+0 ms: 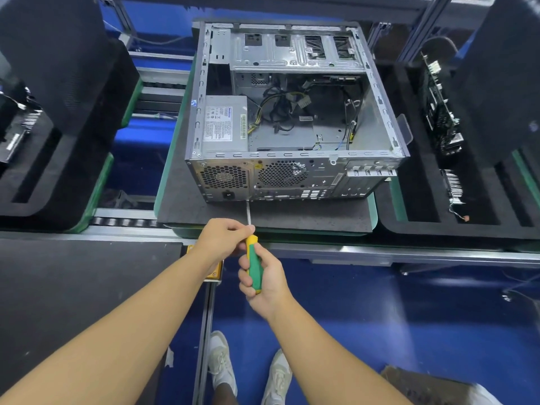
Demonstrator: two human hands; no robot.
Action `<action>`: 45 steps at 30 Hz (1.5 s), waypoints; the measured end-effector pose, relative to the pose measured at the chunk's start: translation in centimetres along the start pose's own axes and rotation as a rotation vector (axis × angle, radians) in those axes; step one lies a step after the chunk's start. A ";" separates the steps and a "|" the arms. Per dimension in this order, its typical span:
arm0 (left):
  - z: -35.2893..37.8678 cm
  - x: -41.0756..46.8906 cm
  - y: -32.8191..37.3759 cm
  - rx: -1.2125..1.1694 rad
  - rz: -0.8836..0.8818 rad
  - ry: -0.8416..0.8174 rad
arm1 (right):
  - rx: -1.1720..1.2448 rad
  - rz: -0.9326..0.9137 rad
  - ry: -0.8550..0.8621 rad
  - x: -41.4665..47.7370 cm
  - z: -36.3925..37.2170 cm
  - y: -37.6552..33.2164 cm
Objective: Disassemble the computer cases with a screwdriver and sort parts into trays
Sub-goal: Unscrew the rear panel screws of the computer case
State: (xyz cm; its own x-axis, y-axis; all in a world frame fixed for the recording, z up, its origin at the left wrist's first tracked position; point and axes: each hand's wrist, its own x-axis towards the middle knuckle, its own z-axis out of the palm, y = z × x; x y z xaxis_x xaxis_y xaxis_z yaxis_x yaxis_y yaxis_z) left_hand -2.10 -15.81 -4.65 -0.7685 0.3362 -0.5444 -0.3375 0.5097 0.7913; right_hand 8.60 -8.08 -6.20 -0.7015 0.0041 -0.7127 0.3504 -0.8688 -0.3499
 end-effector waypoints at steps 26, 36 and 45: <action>0.0 -1.3 -0.6 -0.058 -0.095 -0.091 | -0.366 -0.163 0.214 0.3 1.7 0.2; 1.0 -1.0 0.4 -0.109 -0.218 -0.024 | -1.090 -0.466 0.560 0.2 2.5 1.4; -0.6 -0.5 -1.3 -0.407 -0.166 -0.249 | -0.319 -0.071 0.032 -2.2 -1.0 0.4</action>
State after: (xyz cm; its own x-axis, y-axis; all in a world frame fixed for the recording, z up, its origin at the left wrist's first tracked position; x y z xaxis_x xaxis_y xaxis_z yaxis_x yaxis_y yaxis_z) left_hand -1.61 -17.17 -5.26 -0.5499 0.4809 -0.6829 -0.6672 0.2391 0.7055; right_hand 10.95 -7.97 -5.36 -0.7132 0.0793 -0.6965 0.4814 -0.6668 -0.5689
